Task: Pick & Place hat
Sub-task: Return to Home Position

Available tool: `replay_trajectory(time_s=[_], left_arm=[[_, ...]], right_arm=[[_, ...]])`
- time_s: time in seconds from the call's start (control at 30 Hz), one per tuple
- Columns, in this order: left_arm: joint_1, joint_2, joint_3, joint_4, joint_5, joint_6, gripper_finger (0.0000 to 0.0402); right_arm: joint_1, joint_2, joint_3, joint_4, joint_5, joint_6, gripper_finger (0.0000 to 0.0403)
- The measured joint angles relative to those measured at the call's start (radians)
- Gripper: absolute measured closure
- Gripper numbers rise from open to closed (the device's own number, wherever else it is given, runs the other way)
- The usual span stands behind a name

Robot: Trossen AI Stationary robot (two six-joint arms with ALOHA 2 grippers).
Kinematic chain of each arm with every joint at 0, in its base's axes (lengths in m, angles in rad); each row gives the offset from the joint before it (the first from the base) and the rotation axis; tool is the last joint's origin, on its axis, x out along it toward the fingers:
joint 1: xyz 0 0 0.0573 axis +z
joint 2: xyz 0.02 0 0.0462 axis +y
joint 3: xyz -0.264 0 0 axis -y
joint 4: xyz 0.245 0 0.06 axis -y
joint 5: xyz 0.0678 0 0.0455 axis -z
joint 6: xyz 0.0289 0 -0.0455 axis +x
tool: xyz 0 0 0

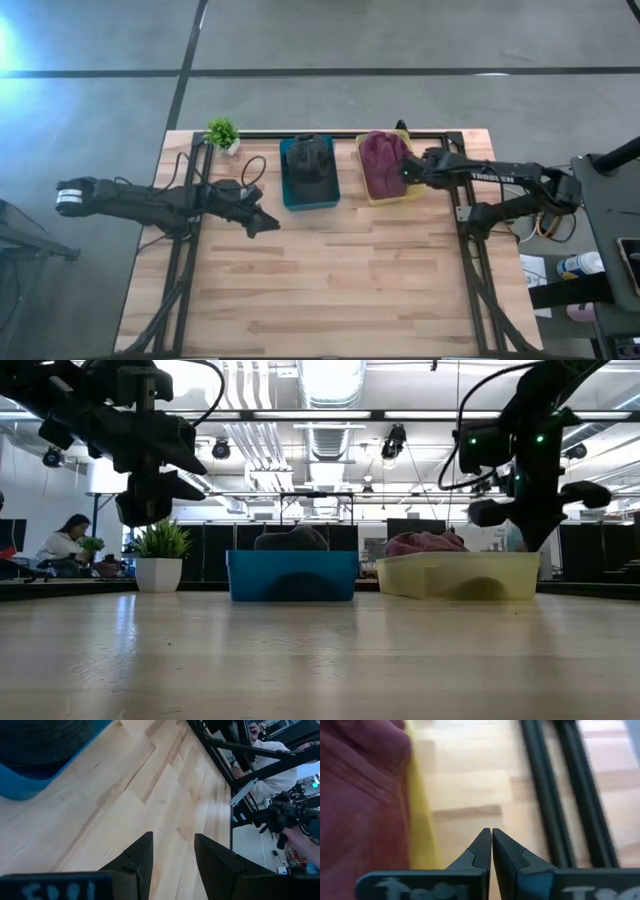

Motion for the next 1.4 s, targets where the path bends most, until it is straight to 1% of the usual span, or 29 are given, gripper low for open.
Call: replay_trajectory(time_s=[0.07,0.2,0.3,0.43,0.57,0.6,0.67,0.8,0.9,0.97,1.03,1.1,1.27,1.4], left_arm=[[0.0,0.0,0.0,0.0,0.0,0.0,0.0264],[0.0,0.0,-0.002,0.0,-0.001,0.0,0.0264],[0.0,0.0,-0.002,-0.001,-0.001,0.001,0.0264],[0.0,0.0,-0.01,-0.05,-0.002,0.015,0.0264],[0.001,0.001,-0.03,-0.119,-0.019,0.016,0.0264],[0.001,0.001,-0.035,-0.125,-0.032,0.016,0.0264],[0.001,0.003,-0.045,-0.127,-0.07,0.018,0.0264],[0.001,0.007,-0.047,-0.17,-0.203,0.042,0.0264],[0.013,0.007,-0.047,-0.189,-0.344,0.075,0.0264],[0.036,0.007,-0.047,-0.191,-0.439,0.091,0.0264],[0.072,0.012,-0.047,-0.185,-0.516,0.094,0.0264],[0.117,0.024,-0.047,-0.184,-0.541,0.114,0.0264],[0.225,0.095,-0.047,-0.164,-0.518,0.196,0.0264],[0.296,0.18,-0.047,-0.058,-0.516,0.245,0.0264]], right_arm=[[-0.032,0.006,-0.009,0.067,-0.019,-0.064,0.0392],[-0.083,0.046,-0.012,0.176,-0.092,-0.164,0.0392],[-0.098,0.093,-0.007,0.2,-0.127,-0.201,0.0392],[-0.075,0.137,0.026,0.197,-0.155,-0.228,0.0392],[-0.026,0.165,0.08,0.21,-0.226,-0.272,0.0392],[-0.017,0.17,0.095,0.211,-0.229,-0.279,0.0392],[-0.007,0.177,0.116,0.214,-0.215,-0.272,0.0392],[0.002,0.184,0.12,0.208,-0.185,-0.242,0.0392],[0.002,0.184,0.118,0.19,-0.149,-0.264,0.0392],[-0.005,0.184,0.117,0.184,-0.123,-0.265,0.0392],[-0.024,0.184,0.117,0.193,-0.12,-0.282,0.0392],[-0.054,0.19,0.117,0.23,-0.12,-0.323,0.0392],[-0.133,0.253,0.15,0.31,-0.17,-0.425,0.0392],[-0.145,0.336,0.224,0.305,-0.183,-0.5,0.0392]])
